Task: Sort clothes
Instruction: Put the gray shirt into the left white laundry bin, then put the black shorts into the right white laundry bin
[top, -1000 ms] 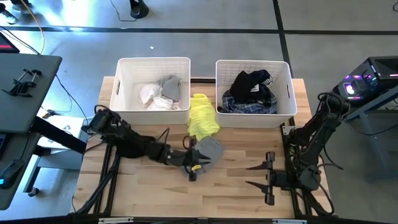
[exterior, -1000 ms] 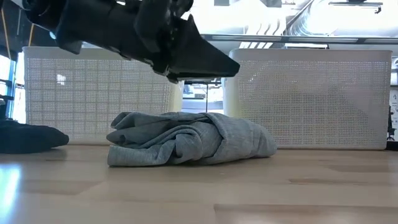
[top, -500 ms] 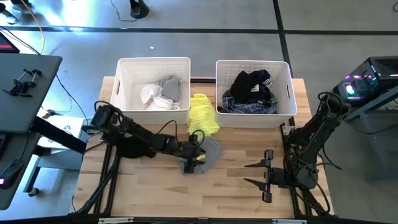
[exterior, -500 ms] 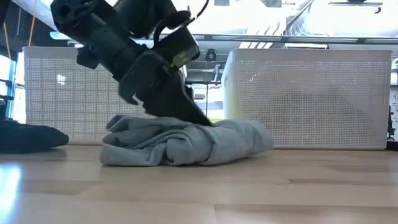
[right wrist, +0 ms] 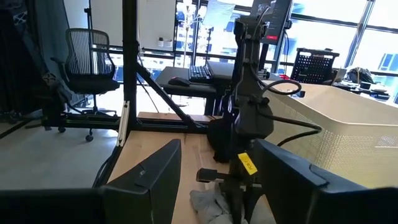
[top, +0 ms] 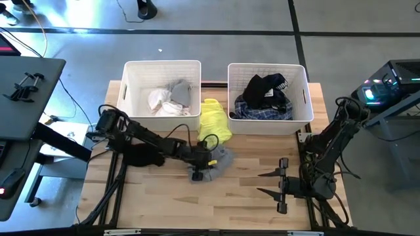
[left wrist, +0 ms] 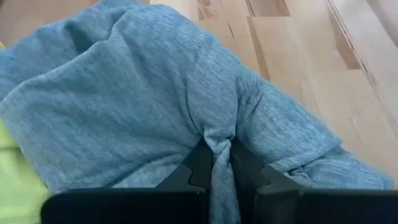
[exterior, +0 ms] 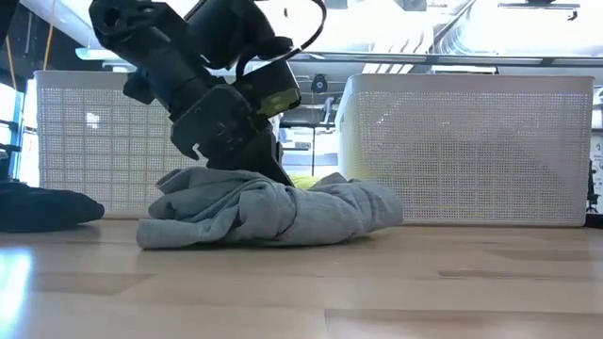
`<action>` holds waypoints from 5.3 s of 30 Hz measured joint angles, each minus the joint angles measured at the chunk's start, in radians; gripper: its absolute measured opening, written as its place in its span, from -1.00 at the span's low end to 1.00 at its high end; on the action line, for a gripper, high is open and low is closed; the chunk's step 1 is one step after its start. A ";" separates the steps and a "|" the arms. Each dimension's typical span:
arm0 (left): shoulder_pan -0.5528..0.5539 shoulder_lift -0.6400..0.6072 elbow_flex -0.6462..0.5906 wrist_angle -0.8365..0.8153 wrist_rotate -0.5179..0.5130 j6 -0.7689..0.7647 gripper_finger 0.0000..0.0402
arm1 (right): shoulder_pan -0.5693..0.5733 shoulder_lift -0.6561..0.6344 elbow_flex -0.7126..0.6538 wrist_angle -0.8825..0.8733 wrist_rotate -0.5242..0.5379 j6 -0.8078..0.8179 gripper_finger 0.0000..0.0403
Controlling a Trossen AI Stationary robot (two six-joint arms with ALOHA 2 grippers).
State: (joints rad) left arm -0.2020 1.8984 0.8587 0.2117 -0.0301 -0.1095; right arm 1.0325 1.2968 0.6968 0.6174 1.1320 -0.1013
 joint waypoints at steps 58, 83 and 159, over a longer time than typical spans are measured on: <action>0.767 -0.626 0.206 -1.083 -0.341 0.204 -0.57 | 0.000 0.000 0.000 -0.052 -0.002 0.053 -0.03; 0.318 -0.939 0.377 -1.012 -0.348 0.096 -0.33 | 0.000 0.000 0.000 -0.097 0.013 0.102 -0.03; -0.543 -0.582 -0.502 -0.111 -0.597 -0.601 -0.89 | -0.219 0.163 0.000 -0.134 -0.361 0.261 -0.03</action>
State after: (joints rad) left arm -0.7454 1.3163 0.3564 0.1008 -0.6269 -0.7104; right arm 0.8135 1.4597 0.6971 0.4830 0.7708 0.1596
